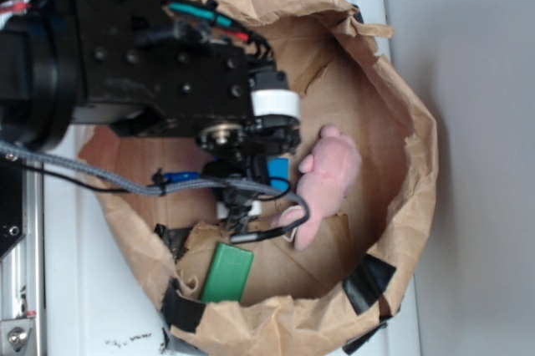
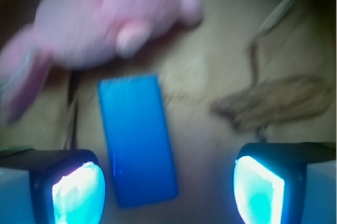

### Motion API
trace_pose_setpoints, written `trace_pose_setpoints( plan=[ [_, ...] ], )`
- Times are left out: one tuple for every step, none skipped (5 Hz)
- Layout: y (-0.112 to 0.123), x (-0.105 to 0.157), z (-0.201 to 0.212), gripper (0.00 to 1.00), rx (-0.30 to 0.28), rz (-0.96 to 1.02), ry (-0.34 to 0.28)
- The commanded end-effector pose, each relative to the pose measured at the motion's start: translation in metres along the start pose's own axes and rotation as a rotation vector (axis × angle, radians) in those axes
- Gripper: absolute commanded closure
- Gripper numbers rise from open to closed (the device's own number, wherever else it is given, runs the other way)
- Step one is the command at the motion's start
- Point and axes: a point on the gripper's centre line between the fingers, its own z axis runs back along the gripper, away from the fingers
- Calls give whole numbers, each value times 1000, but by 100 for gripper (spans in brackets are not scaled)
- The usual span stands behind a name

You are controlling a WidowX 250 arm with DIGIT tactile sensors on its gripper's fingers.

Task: Grab the blue block.

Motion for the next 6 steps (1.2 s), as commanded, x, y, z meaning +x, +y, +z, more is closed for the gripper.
trace_pose_setpoints(
  plan=[
    [4,0,6,0,-132,15,-56],
    [1,-3,3,0,-121,11,-75],
    [-1,3,-1,0,-107,23,-76],
    [-6,6,-10,0,-90,34,-94],
    [-11,9,-23,0,-52,42,-96],
    [-14,9,-32,0,-52,49,-54]
  ],
)
